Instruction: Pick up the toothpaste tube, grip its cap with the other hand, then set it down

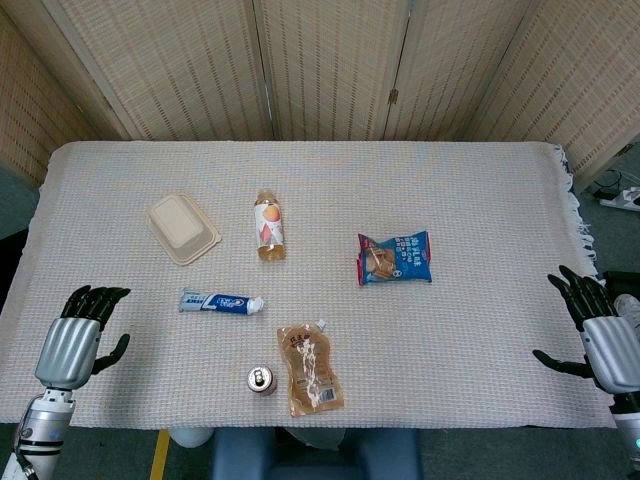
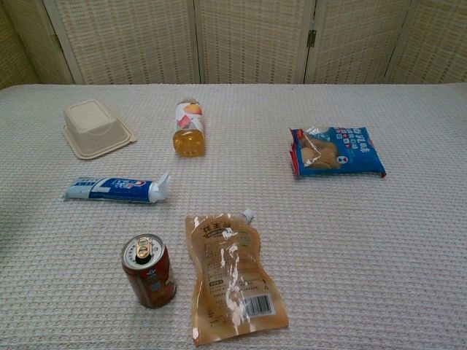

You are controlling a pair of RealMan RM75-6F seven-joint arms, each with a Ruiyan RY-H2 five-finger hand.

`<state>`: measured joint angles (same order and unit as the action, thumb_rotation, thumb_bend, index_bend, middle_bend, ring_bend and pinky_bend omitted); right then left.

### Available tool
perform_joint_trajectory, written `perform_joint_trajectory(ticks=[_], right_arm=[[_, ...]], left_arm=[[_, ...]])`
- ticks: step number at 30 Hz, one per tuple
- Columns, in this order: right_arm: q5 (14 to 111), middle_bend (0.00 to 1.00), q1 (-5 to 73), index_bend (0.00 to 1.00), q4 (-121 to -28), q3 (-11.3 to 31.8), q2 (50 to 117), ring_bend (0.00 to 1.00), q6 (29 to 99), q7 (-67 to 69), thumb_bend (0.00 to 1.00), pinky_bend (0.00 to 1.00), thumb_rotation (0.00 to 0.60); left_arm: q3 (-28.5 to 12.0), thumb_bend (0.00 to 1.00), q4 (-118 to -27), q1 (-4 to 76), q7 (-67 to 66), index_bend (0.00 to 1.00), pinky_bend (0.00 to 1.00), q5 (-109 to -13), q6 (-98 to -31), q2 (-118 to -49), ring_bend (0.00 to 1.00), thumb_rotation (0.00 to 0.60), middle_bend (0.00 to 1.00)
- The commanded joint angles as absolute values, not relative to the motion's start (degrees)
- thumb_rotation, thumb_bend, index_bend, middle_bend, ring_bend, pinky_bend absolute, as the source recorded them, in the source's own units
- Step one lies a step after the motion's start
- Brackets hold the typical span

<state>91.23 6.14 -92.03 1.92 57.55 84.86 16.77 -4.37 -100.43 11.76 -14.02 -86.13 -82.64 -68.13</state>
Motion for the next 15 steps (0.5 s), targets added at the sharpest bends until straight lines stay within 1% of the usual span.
perform_joint_trajectory(ticks=[1, 6, 9, 15], right_arm=[[91.2, 0.0, 6.2, 0.0, -92.0, 2.0, 57.5, 0.0, 84.9, 16.7, 0.16, 0.0, 0.6], [91.1, 0.0, 6.0, 0.0, -92.3, 2.1, 57.0, 0.0, 85.3, 16.7, 0.16, 0.0, 0.6], [91.2, 0.0, 6.0, 0.0, -92.4, 2.2, 56.8, 0.0, 85.5, 16.7, 0.16, 0.0, 0.6], [91.4, 0.0, 6.1, 0.0, -92.3, 2.1, 56.9, 0.0, 85.2, 16.9, 0.16, 0.0, 0.6]], left_arm=[[-4.4, 0.43, -100.3, 11.9, -14.2, 0.22, 0.15, -86.1, -82.4, -68.2, 0.2, 0.6, 0.25], [-4.3, 0.43, -99.8, 12.9, -15.0, 0.22, 0.14, -86.8, -81.2, -68.4, 0.2, 0.6, 0.25], [-4.3, 0.43, -98.6, 14.7, -15.0, 0.23, 0.13, -88.2, -79.1, -68.8, 0.2, 0.6, 0.25], [-4.8, 0.43, -95.1, 20.6, -15.1, 0.23, 0.12, -89.1, -71.1, -70.7, 0.2, 0.6, 0.25]])
